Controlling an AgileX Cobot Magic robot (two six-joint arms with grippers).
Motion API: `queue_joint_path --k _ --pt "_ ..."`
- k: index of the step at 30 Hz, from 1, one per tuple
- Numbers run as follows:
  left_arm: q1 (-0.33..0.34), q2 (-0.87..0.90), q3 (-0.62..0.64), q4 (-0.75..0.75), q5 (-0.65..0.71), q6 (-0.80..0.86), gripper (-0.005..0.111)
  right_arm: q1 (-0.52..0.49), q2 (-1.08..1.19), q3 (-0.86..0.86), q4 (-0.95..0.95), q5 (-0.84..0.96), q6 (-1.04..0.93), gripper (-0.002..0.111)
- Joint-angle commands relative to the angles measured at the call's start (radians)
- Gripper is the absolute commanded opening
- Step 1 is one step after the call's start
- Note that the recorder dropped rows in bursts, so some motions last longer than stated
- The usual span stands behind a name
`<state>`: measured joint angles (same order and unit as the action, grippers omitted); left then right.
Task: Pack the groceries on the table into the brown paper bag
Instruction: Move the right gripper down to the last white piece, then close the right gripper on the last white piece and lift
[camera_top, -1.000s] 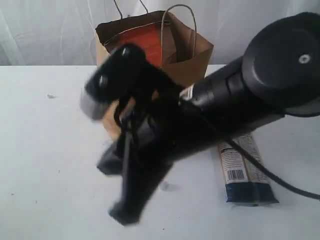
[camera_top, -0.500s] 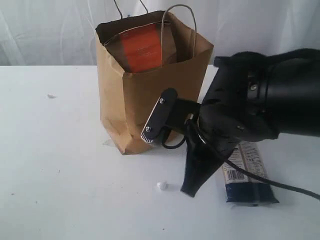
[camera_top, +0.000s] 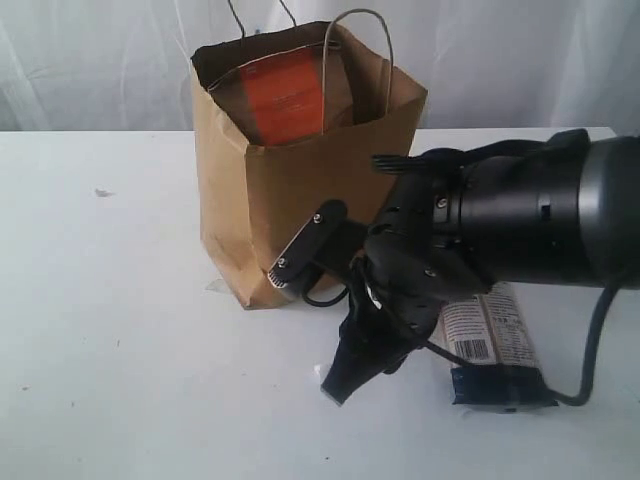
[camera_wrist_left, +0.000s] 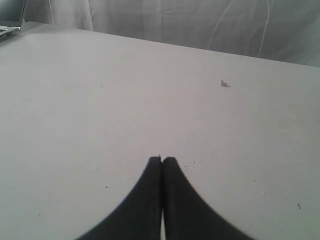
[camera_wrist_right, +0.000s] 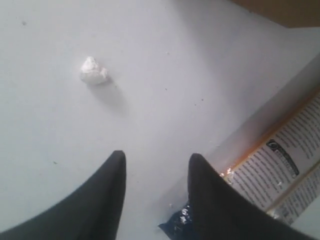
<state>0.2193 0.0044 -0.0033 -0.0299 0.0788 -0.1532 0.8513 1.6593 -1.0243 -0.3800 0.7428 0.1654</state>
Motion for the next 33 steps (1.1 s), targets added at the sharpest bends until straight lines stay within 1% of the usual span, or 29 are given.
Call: queue_joint_path --k 1,6,13,17,22,32,33 --pt "-0.003 -0.004 0.003 0.003 -0.003 0.0 0.0 -0.005 0.016 -0.011 0.076 -0.044 -0.031 0.041" --pt "-0.003 -0.004 0.003 0.003 -0.003 0.0 0.0 -0.005 0.083 -0.015 0.098 -0.075 -0.055 0.041" --pt "-0.003 -0.004 0.003 0.003 -0.003 0.0 0.0 -0.005 0.13 -0.03 0.12 -0.22 -0.057 0.041" --pt "-0.003 -0.004 0.003 0.003 -0.003 0.0 0.0 -0.005 0.132 -0.036 0.179 -0.29 -0.057 0.041" --pt "-0.003 -0.004 0.003 0.003 -0.003 0.0 0.0 -0.016 0.17 -0.037 0.191 -0.269 -0.003 0.041" --pt "-0.003 -0.004 0.003 0.003 -0.003 0.0 0.0 -0.028 0.239 -0.037 0.203 -0.284 -0.003 0.041" --pt "-0.003 -0.004 0.003 0.003 -0.003 0.0 0.0 -0.028 0.239 -0.037 0.203 -0.292 -0.003 0.039"
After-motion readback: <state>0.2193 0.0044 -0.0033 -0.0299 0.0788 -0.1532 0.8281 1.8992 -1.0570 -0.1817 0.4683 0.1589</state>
